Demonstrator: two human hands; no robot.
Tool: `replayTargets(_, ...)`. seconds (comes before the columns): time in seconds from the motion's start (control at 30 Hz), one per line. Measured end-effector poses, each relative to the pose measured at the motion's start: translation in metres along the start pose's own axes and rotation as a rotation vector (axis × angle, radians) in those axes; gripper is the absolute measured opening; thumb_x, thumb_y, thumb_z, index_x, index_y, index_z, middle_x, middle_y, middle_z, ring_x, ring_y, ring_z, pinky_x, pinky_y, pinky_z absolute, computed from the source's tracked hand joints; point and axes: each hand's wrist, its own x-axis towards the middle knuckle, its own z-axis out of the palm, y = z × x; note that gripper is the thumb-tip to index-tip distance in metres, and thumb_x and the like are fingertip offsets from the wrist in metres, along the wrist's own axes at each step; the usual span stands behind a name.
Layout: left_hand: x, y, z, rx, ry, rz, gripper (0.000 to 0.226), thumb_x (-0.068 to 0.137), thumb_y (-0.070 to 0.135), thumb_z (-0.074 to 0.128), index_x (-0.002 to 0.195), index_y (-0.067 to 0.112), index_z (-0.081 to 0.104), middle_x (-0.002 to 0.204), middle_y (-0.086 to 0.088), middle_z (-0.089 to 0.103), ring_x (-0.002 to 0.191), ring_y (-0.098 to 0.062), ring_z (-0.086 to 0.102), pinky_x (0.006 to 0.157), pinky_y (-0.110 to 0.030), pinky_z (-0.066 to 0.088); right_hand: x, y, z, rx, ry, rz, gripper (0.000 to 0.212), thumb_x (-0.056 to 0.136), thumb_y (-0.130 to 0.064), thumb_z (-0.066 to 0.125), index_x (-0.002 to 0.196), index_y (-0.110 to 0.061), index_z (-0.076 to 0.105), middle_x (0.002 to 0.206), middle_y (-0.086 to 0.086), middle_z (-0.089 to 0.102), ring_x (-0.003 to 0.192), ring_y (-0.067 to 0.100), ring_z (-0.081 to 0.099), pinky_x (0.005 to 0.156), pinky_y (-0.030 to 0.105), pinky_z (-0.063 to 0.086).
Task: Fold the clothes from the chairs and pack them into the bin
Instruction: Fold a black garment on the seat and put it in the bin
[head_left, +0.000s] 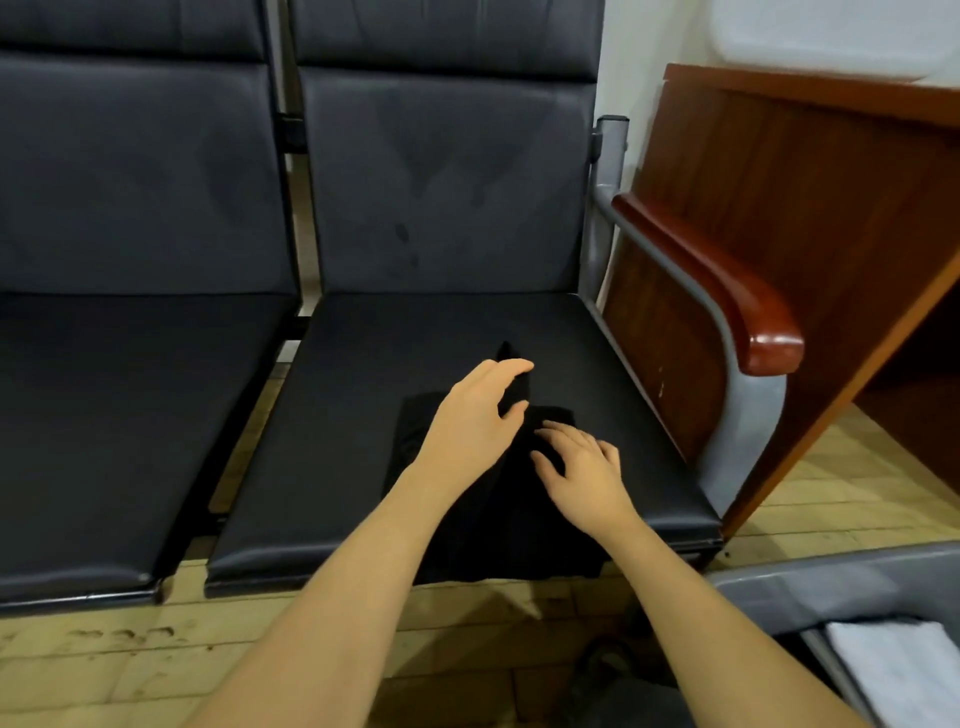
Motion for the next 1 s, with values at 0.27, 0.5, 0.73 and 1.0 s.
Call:
replayTargets(0.27, 0.012, 0.010, 0.024, -0.066, -0.195, -0.065, 0.045, 0.093, 0.026, 0.056, 0.137, 0.025, 0.045, 0.125, 0.007, 0.054, 0.110, -0.006, 0.052, 0.096, -0.026, 0.044, 0.004, 0.021, -0.020, 0.434, 0.261, 0.235, 0.012, 0.100, -0.028, 0.041, 0.103, -0.028, 0.054, 0.101, -0.010, 0.054, 0.103, 0.012, 0.052, 0.104, 0.047, 0.036)
replayTargets(0.5, -0.005, -0.030, 0.015, 0.128, -0.043, -0.153, 0.031, 0.097, 0.022, 0.048, 0.126, 0.017, 0.058, 0.125, 0.003, 0.057, 0.117, -0.015, 0.049, 0.102, -0.030, 0.037, 0.020, 0.011, -0.015, 0.232, 0.227, 0.297, 0.034, 0.096, -0.042, 0.049, 0.120, -0.019, 0.056, 0.104, -0.006, 0.061, 0.107, 0.014, 0.053, 0.091, 0.028, 0.019)
replayTargets(0.73, -0.004, -0.055, 0.015, 0.066, -0.081, -0.209, 0.031, 0.099, 0.025, 0.044, 0.126, 0.019, 0.059, 0.138, 0.004, 0.050, 0.132, -0.012, 0.037, 0.113, -0.035, 0.024, 0.046, 0.001, -0.007, 0.119, 0.325, 0.381, 0.035, 0.088, -0.047, 0.059, 0.111, -0.020, 0.060, 0.107, -0.003, 0.058, 0.109, 0.019, 0.045, 0.089, 0.034, 0.022)
replayTargets(1.0, -0.010, -0.077, 0.009, 0.253, -0.152, -0.115, 0.039, 0.100, 0.033, 0.040, 0.138, 0.024, 0.046, 0.150, 0.007, 0.034, 0.141, -0.011, 0.021, 0.111, -0.029, 0.011, 0.055, 0.002, -0.001, 0.143, 0.511, 0.379, 0.004, 0.094, -0.023, 0.056, 0.094, -0.019, 0.056, 0.098, 0.000, 0.055, 0.096, 0.019, 0.047, 0.086, 0.033, 0.021)
